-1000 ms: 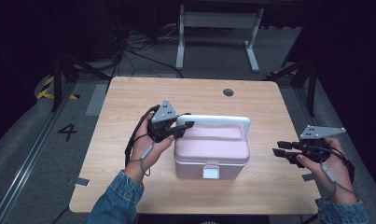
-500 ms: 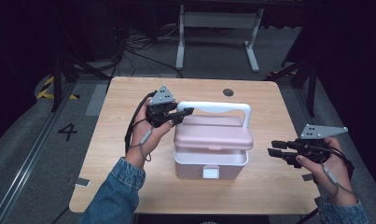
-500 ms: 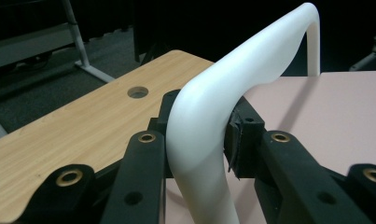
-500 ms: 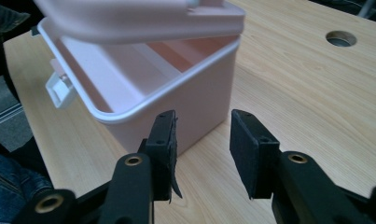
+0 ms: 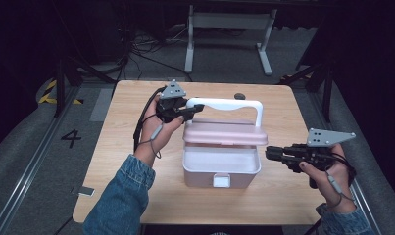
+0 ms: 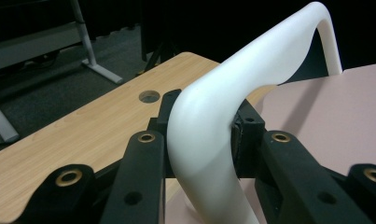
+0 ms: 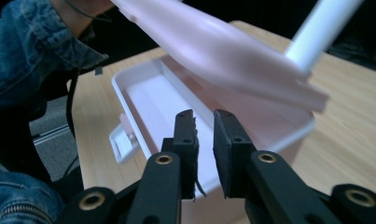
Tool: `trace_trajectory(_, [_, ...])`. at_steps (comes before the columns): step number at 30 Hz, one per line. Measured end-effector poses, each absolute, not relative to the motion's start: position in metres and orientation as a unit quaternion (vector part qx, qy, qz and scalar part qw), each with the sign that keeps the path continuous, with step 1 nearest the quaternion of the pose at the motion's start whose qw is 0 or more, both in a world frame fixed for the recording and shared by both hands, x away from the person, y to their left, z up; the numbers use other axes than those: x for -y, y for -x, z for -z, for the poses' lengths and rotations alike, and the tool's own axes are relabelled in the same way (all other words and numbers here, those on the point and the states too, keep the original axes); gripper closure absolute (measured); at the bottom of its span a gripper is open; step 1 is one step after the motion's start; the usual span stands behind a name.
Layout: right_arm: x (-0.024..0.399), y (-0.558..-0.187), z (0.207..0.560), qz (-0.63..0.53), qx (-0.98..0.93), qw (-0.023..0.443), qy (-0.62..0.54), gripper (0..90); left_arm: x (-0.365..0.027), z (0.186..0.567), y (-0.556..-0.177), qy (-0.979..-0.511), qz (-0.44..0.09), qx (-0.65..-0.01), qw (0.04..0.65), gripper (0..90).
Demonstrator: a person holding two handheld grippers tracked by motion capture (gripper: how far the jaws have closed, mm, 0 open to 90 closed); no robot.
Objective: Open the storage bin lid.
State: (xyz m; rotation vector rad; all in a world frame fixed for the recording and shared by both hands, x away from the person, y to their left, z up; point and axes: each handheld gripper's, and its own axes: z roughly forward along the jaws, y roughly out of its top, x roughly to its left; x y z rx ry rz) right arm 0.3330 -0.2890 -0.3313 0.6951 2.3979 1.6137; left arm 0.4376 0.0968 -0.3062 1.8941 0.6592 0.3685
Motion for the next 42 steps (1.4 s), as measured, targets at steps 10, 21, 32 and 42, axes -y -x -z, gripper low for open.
trace_trajectory(10, [0.266, -0.338, 0.339, -0.563, -0.786, 0.115, -0.228, 90.0, -0.097, 0.305, -0.439, -0.793, -0.144, -0.279, 0.522, 71.1])
trace_trajectory(21, [0.265, -0.339, 0.341, -0.567, -0.781, 0.12, -0.233, 90.0, -0.109, 0.306, -0.433, -0.78, -0.157, -0.303, 0.525, 39.2])
trace_trajectory(32, [0.265, -0.34, 0.341, -0.566, -0.782, 0.121, -0.231, 90.0, -0.134, 0.302, -0.418, -0.783, -0.166, -0.288, 0.525, 31.7])
trace_trajectory(42, [0.265, -0.341, 0.34, -0.57, -0.778, 0.12, -0.237, 90.0, -0.16, 0.302, -0.388, -0.794, -0.176, -0.278, 0.511, 30.7])
